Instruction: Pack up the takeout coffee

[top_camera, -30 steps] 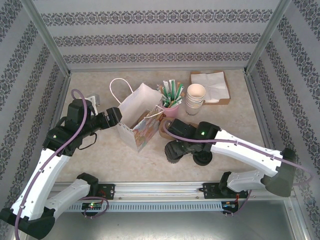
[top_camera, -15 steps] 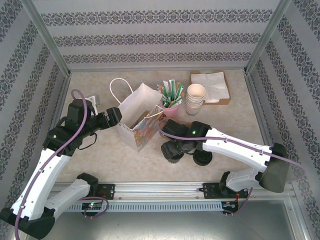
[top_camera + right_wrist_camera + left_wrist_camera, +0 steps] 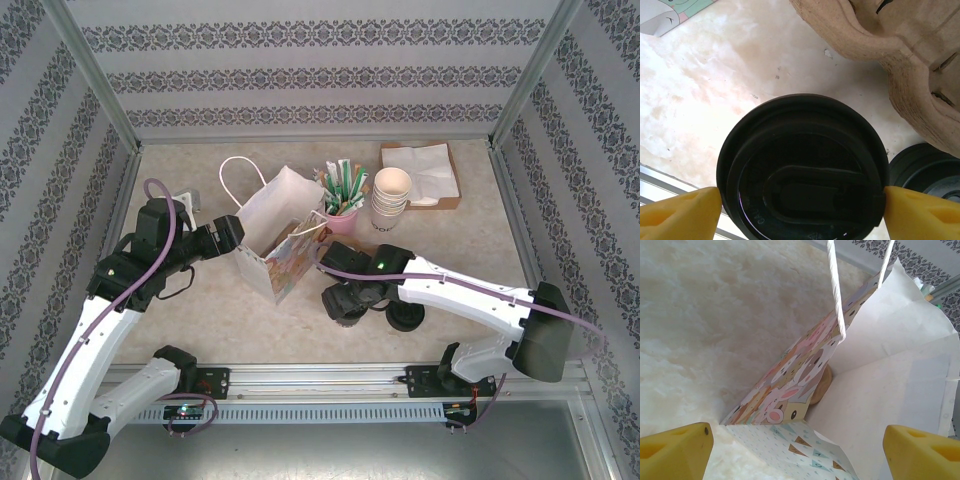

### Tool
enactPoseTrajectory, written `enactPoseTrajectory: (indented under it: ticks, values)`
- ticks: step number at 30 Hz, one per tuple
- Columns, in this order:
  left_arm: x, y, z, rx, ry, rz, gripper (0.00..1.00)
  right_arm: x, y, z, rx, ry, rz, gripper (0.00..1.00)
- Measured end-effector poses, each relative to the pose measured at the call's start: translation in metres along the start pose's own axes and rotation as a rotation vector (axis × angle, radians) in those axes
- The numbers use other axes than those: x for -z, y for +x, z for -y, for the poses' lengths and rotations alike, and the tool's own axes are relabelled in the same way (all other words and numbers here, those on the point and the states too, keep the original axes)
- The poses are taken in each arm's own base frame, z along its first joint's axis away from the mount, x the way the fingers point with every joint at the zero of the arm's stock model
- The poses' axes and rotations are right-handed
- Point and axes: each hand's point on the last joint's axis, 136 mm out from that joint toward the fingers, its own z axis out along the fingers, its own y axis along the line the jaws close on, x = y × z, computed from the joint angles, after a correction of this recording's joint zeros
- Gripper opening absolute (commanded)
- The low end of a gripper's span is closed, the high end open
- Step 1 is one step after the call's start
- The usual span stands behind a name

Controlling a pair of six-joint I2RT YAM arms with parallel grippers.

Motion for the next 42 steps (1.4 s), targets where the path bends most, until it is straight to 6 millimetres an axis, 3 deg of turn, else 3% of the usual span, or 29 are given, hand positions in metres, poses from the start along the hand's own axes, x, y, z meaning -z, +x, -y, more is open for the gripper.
enactPoseTrajectory:
  ticks: [8,18,26,32,42]
  values:
    - [-0.001,-0.010,0.004,-0.012,-0.012,0.011,0.91,-0.009,-0.001,0.000,0.002,0.013,-0.008,0.77]
    - [0.004,-0.050,0.019,-0.102,-0.049,0.071,1.00,-0.008,-0.002,0.000,-0.002,0.014,-0.002,0.70]
    - [0.009,-0.087,0.040,-0.221,-0.068,0.089,1.00,-0.008,0.000,0.001,-0.004,0.008,0.006,0.68]
    - [-0.021,-0.100,0.059,-0.354,-0.063,-0.022,1.00,-0.006,0.002,0.003,-0.009,-0.002,0.019,0.68]
    - [-0.084,-0.078,0.063,-0.573,-0.046,-0.343,1.00,-0.004,0.008,0.007,-0.010,-0.006,0.024,0.67]
